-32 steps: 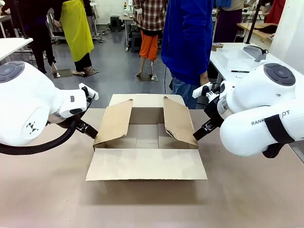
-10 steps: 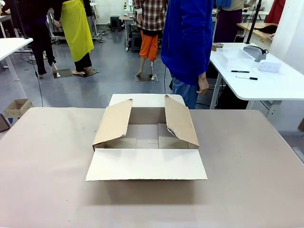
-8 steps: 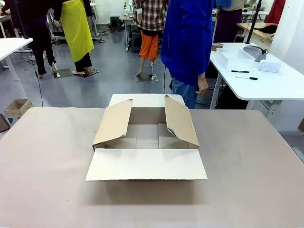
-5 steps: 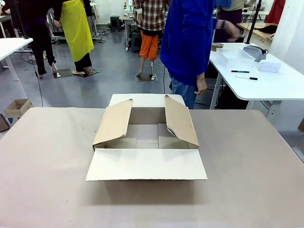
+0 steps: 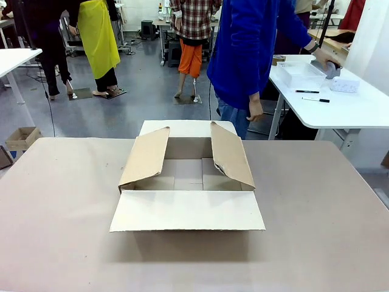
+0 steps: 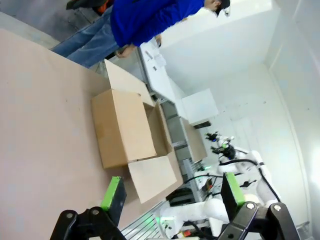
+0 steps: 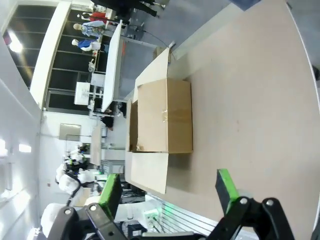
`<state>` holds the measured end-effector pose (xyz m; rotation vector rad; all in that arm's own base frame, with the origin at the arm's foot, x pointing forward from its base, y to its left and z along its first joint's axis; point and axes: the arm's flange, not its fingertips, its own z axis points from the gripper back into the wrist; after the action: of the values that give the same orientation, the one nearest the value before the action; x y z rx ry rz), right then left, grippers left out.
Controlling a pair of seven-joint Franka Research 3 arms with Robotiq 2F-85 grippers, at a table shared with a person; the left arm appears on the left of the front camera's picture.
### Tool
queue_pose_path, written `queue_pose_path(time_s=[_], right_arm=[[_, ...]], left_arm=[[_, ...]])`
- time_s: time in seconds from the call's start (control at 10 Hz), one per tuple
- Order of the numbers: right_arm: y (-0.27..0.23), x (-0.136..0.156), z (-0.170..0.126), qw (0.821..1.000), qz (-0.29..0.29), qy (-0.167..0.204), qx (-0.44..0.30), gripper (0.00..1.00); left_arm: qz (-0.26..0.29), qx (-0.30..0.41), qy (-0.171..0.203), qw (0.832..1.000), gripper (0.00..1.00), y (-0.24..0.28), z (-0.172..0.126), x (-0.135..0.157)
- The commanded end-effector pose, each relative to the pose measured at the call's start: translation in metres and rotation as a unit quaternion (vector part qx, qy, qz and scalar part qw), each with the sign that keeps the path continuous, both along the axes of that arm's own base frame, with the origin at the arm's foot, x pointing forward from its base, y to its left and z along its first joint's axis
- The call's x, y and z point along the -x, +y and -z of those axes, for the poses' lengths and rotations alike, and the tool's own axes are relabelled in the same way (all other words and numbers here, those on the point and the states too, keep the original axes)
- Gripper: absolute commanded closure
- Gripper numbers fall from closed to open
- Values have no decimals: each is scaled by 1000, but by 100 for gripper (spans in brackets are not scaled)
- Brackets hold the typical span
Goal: Pack the gift set into the box.
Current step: Place both hands on the side flaps of the Package Box and spread them outward.
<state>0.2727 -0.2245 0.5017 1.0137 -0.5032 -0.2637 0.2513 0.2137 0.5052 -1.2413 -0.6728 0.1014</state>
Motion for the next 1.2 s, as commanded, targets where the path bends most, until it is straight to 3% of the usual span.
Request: queue_pose_path(time_s=[0.0, 0.2, 0.5, 0.6, 0.7, 0.9, 1.0, 1.1], right_arm=[[49, -8, -13, 999, -10, -25, 48, 0], [117, -25, -35, 992, -52, -47, 107, 0], [235, -36, -40, 963, -170, -89, 191, 0], [267, -34, -35, 953, -184, -105, 215, 0], [295, -29, -28, 941, -210, -120, 236, 0], [328, -17, -15, 919, -272, -147, 243, 0], [330, -12, -13, 922, -266, -178, 220, 0], [325, -7, -6, 924, -243, -202, 215, 0]], left_arm=[[39, -73, 10, 996, 0, -49, -27, -12], [95, -176, 33, 979, 0, -119, -55, -43], [133, -336, 58, 931, 0, -256, -81, -101], [128, -397, 66, 907, 0, -302, -80, -114], [157, -432, 76, 885, 0, -343, -76, -127], [182, -481, 92, 853, 0, -406, -60, -146], [183, -474, 105, 855, 0, -419, -54, -154], [199, -441, 120, 867, 0, -415, -48, -157]])
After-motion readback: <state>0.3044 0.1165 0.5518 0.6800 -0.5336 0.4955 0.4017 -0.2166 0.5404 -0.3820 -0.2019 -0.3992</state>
